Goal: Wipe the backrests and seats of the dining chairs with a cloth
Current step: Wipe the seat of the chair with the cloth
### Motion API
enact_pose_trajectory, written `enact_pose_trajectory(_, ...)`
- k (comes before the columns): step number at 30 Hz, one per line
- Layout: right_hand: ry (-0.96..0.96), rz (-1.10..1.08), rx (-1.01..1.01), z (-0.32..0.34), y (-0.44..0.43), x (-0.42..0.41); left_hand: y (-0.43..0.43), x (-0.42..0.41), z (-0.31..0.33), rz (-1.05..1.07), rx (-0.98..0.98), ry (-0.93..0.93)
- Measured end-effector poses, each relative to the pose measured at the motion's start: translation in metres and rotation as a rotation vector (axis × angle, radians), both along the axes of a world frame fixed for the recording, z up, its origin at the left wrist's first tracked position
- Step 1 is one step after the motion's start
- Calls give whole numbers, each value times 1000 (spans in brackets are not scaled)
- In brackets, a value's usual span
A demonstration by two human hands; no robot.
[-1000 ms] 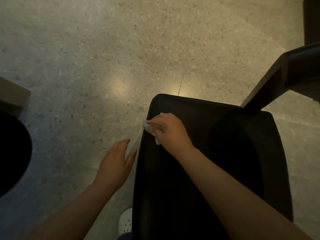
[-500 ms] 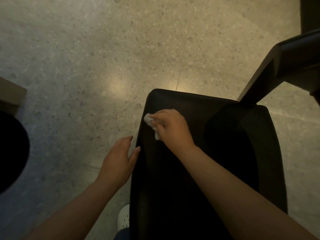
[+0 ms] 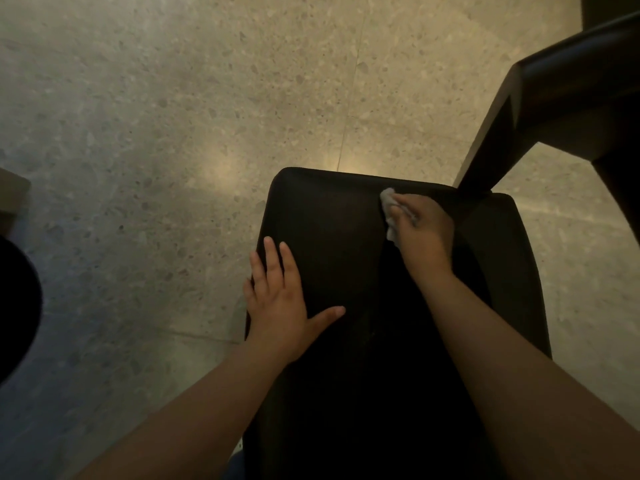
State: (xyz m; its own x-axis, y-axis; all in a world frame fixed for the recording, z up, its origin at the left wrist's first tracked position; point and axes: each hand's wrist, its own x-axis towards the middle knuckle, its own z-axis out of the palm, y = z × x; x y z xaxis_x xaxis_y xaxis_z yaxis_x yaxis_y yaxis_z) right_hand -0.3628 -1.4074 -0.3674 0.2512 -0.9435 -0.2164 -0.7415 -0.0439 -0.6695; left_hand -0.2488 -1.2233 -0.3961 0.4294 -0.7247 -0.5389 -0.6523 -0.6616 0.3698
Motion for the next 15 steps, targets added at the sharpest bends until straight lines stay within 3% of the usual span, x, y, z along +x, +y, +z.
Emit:
enact_pose_trajectory(4, -134, 240, -5, 0, 28, -12, 0, -2, -3, 3, 4, -11)
enact_pose_trajectory(7, -122, 376, 51, 8, 20, -18, -3, -2, -2, -2, 54, -8)
enact_pose_trajectory(12, -8, 15, 33, 4, -21, -13, -7, -3, 2, -19, 128, -25)
enact_pose_trajectory(15, -53, 68, -3, -4, 1, -12, -10, -3, 4, -22, 151, -20)
